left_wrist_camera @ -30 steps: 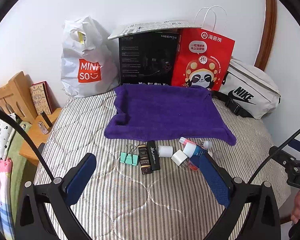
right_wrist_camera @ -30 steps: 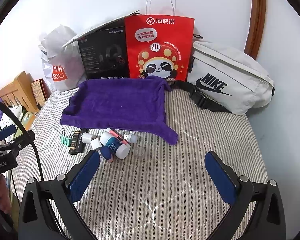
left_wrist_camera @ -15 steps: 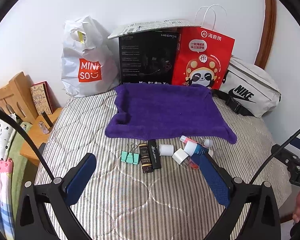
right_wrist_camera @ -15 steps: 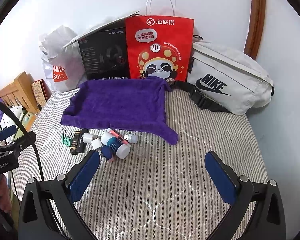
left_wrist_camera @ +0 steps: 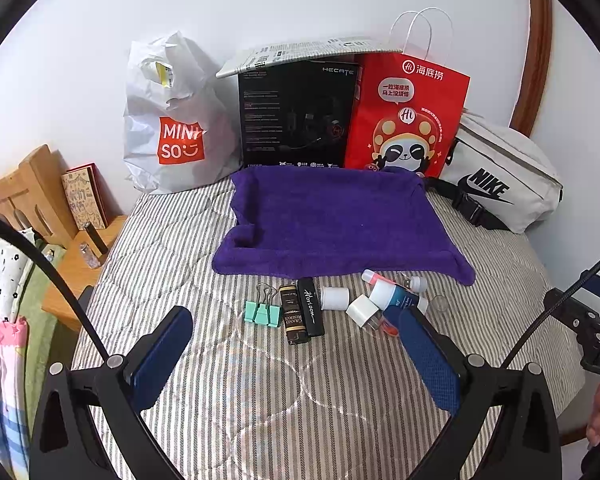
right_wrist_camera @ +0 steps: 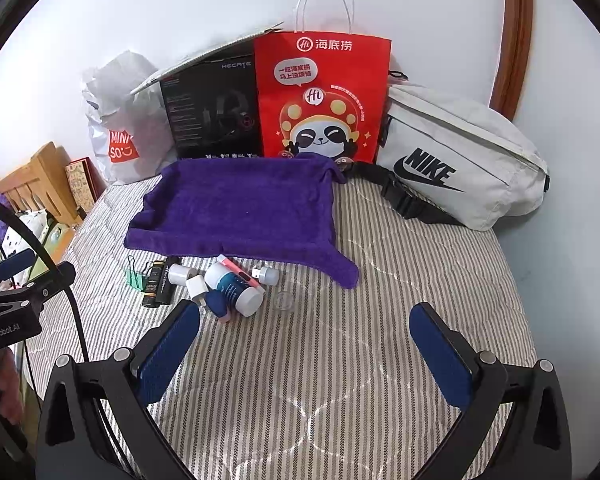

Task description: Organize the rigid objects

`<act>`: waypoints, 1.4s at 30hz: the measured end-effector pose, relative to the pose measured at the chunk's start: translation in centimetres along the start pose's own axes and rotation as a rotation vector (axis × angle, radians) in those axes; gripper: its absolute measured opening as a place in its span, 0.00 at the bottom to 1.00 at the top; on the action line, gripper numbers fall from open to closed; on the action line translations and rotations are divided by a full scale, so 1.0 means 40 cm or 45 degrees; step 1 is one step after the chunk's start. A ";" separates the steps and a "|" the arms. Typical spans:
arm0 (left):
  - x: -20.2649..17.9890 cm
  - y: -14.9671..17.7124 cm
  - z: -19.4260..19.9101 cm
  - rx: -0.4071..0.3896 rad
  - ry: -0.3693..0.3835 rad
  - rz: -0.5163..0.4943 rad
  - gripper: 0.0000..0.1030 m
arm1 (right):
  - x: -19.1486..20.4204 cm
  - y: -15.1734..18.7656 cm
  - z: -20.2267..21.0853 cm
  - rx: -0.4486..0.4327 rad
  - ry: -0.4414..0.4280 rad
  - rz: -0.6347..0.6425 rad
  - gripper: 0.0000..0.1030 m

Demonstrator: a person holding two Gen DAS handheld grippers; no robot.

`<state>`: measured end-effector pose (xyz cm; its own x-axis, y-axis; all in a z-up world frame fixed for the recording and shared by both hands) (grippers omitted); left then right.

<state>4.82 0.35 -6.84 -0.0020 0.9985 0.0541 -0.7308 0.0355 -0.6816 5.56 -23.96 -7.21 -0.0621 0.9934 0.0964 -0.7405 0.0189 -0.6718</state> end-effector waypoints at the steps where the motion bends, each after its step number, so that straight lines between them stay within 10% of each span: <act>1: 0.000 0.000 0.000 0.001 0.000 -0.001 1.00 | 0.001 0.000 0.001 -0.001 -0.001 0.000 1.00; 42: 0.013 0.019 -0.072 0.039 0.003 -0.042 1.00 | 0.001 -0.013 -0.051 0.004 -0.027 0.006 1.00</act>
<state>6.21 1.00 -9.43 0.0240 0.9969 0.0746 -0.7511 0.0672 -0.6568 7.30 -23.69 -8.35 -0.0800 0.9909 0.1086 -0.7424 0.0135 -0.6698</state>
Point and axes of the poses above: each gripper's, at about its wrist camera, not at the fingertips, and z roughly against the way its jaws point, x to its left, y to its underside, the point moved 10 cm from there along -z, roughly the way its jaws point, and after that the axes turned 6 degrees about -z, right-handed, at the moved point
